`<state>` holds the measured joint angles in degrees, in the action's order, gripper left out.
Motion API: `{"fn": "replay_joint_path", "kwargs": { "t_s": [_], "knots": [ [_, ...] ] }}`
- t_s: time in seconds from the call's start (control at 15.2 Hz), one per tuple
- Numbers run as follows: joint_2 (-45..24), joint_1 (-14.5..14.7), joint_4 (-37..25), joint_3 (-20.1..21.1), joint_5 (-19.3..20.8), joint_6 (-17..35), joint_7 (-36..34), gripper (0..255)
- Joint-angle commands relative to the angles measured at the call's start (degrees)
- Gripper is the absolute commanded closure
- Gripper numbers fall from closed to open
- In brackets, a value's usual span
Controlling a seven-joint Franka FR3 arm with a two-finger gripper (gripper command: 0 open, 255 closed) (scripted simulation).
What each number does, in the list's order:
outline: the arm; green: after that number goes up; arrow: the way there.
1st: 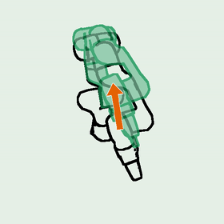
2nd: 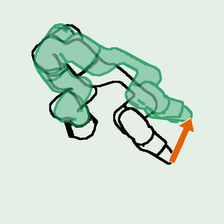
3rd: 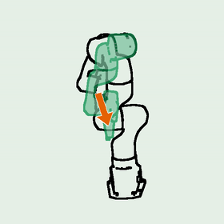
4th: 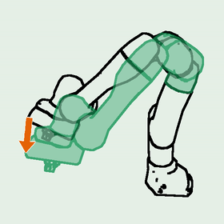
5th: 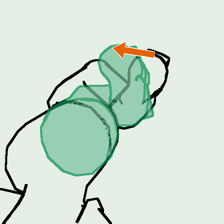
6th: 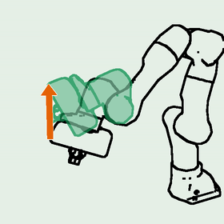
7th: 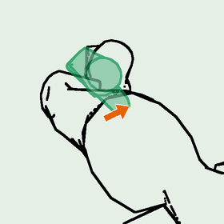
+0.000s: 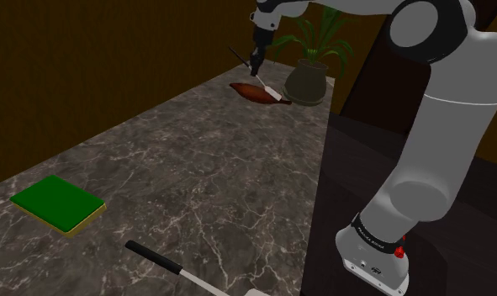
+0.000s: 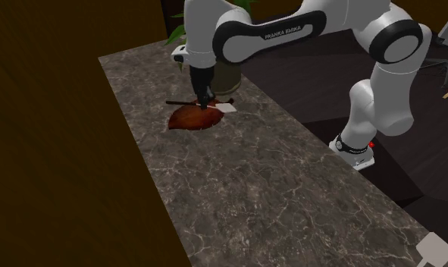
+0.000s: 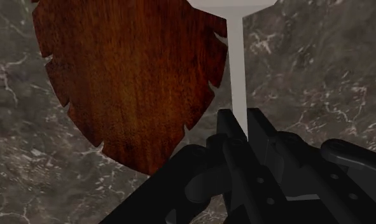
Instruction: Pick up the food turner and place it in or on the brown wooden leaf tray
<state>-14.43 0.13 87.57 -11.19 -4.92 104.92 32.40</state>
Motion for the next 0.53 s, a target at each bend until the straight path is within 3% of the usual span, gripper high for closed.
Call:
{"fn": "replay_joint_path", "kwargs": {
  "t_s": [0.0,0.26,0.46],
  "knots": [
    [-0.97,-1.68,-1.31,-0.82,-0.55,-0.48,2.59,255],
    [-3.98,-5.23,-6.05,-2.32,-1.86,-2.57,7.43,255],
    [-3.89,-5.12,-3.60,-2.26,-1.87,-0.22,7.55,255]
  ]
}}
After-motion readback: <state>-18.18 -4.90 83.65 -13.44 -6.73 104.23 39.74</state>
